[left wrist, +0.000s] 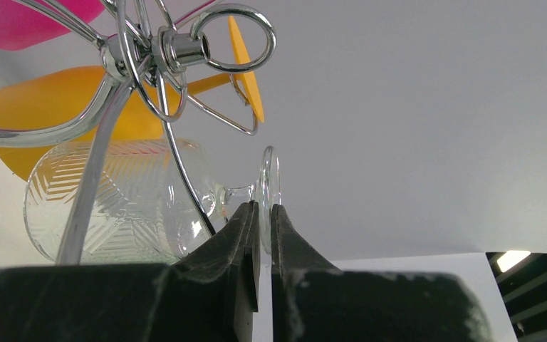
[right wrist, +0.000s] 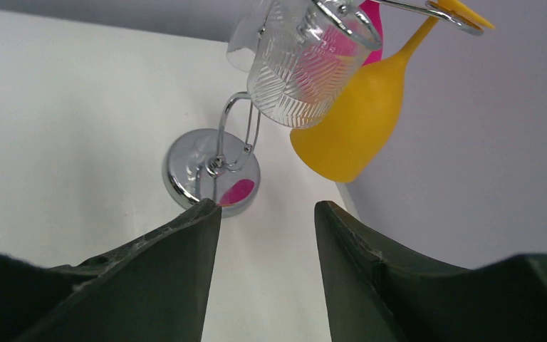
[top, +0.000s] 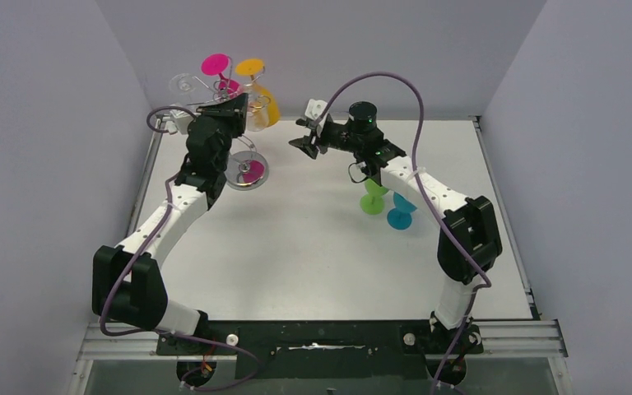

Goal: Take the wine glass off the wine glass rack
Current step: Pick up the wine glass from the wine rack.

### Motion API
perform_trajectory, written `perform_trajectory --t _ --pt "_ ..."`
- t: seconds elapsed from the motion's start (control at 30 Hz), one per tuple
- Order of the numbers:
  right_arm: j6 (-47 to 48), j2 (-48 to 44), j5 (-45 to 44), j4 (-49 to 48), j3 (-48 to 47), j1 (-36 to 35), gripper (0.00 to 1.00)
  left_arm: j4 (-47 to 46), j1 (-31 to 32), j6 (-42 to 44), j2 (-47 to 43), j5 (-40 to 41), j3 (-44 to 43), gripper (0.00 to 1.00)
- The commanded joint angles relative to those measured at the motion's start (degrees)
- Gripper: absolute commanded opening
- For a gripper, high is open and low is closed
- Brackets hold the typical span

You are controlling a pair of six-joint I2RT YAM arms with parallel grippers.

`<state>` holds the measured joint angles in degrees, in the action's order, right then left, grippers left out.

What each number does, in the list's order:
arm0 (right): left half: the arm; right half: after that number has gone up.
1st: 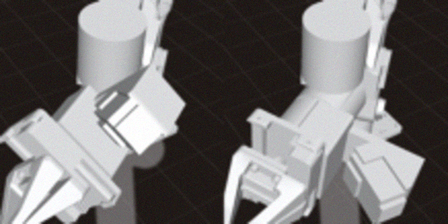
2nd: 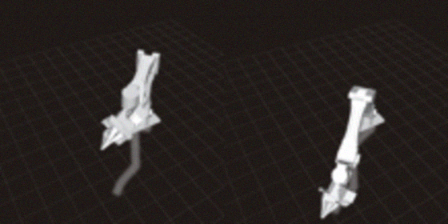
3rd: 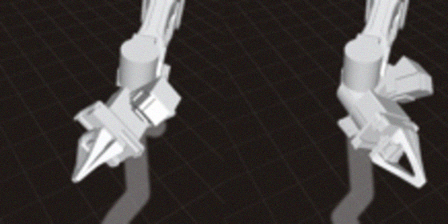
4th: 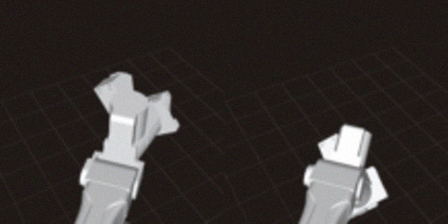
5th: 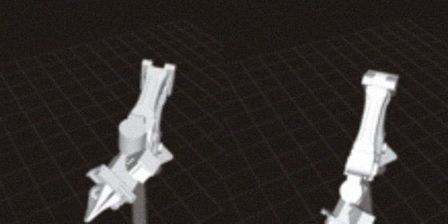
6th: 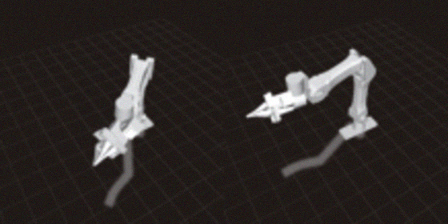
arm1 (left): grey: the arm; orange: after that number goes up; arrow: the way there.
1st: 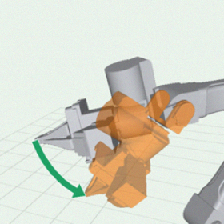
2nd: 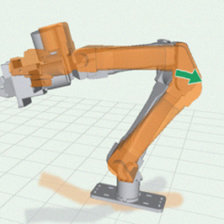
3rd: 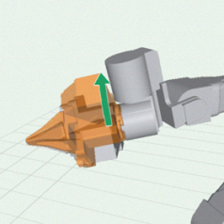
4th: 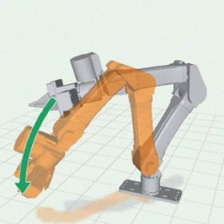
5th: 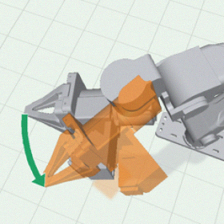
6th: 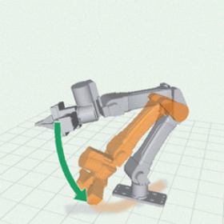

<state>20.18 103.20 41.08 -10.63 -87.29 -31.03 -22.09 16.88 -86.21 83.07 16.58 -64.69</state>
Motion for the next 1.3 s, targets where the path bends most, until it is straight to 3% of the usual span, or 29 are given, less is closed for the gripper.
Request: perform_trajectory --t 0.0,0.2,0.43,0.6,0.97,1.27 --pt "21.8 1.5 4.8 -7.1 0.1 0.6 0.53 -7.4 -2.1 -4.8 -0.2 -7.1 -3.1 0.00" --pt "24.7 7.5 4.8 -18.0 -3.9 1.0 0.53 -6.1 -2.3 -6.5 -0.4 -7.6 -3.9 0.00" --pt "35.3 13.2 -0.2 -22.3 -9.3 0.7 0.50 -4.7 -4.0 -9.5 0.0 -11.8 -4.8 0.00" --pt "35.6 16.4 -0.9 -26.4 -13.1 -0.4 0.44 -5.4 -4.8 -11.7 0.6 -14.1 -6.0 0.00" --pt "43.8 16.2 0.4 -22.9 -15.4 -3.0 0.35 -8.2 -6.2 -16.2 1.4 -21.0 -5.5 0.00" --pt "47.0 13.8 -2.2 -22.0 -15.4 -4.2 0.31 -5.3 -6.4 -14.9 0.8 -23.9 -5.9 0.00"
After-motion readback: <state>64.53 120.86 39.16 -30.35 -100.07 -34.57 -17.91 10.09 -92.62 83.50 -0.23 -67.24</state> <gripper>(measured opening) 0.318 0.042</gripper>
